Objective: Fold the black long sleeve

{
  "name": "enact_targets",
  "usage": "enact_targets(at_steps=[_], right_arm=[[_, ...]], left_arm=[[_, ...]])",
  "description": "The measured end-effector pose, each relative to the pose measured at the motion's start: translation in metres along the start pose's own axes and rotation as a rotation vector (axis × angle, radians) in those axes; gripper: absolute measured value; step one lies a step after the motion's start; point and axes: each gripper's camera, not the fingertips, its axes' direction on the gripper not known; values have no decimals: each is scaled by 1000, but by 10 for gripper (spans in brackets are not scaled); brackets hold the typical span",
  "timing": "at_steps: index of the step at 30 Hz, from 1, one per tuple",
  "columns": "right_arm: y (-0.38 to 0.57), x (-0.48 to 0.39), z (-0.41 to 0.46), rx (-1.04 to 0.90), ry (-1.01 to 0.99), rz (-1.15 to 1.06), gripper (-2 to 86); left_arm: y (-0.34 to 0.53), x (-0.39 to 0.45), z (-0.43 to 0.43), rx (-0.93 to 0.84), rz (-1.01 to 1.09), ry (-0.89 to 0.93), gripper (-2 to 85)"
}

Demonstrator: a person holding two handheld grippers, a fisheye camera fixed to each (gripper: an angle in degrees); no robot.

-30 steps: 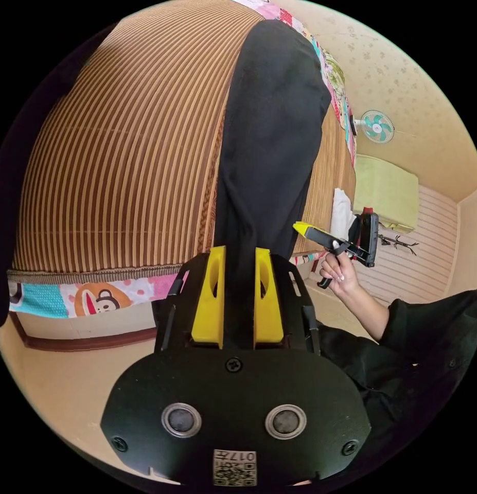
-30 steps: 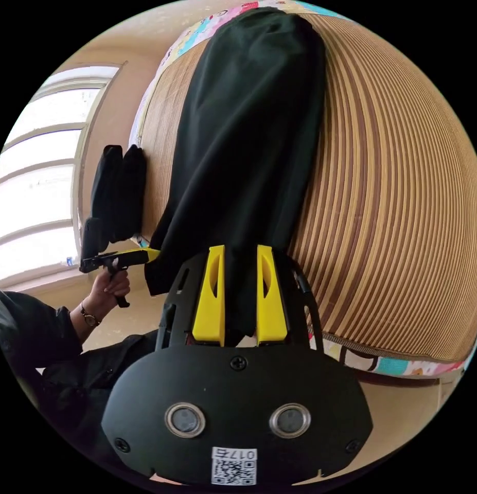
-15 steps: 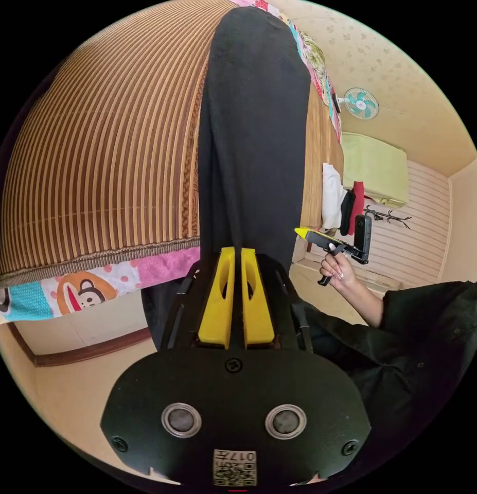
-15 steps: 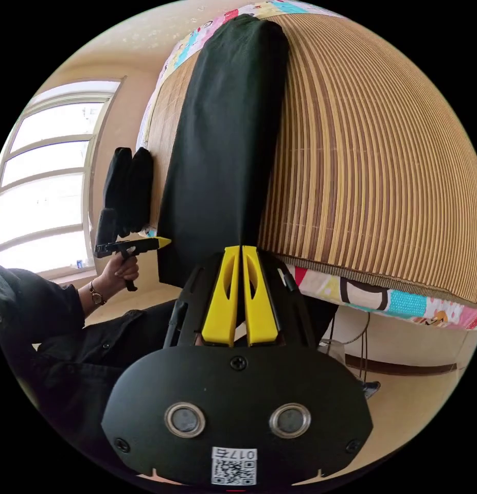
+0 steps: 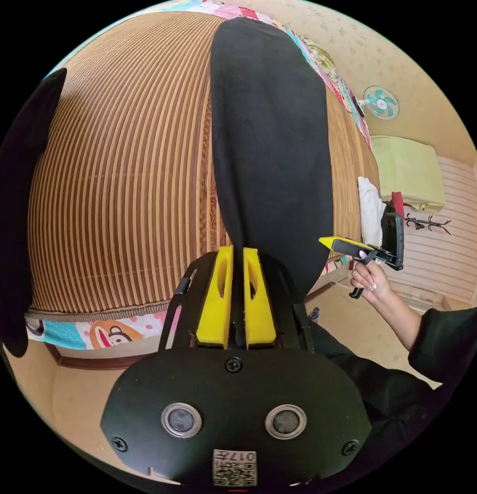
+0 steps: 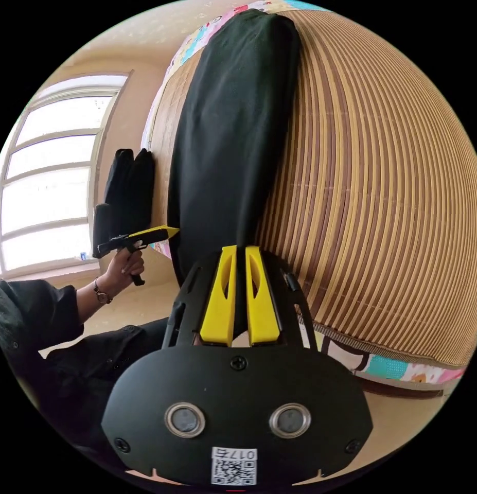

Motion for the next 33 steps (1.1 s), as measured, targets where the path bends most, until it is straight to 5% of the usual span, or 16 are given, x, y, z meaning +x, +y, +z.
enact_targets(at_steps=[6,13,23,28,33], right_arm=[[76,15,-10,-236,29,19,51],[43,74,-106,107,-111,104,102],[-2,105,-99,-8,-535,59,56],[68,26,-200,100,-687,-169,30],[154,-96,-389,382,-801,-532,18]], left_arm=[[55,24,44,-278,53,112,55],[14,-28,-16,169,-96,266,96],[-40,-44,34,28,-176,458,61],[1,7,-26,96,63,703,28],[56,114,-192,368,474,844,21]])
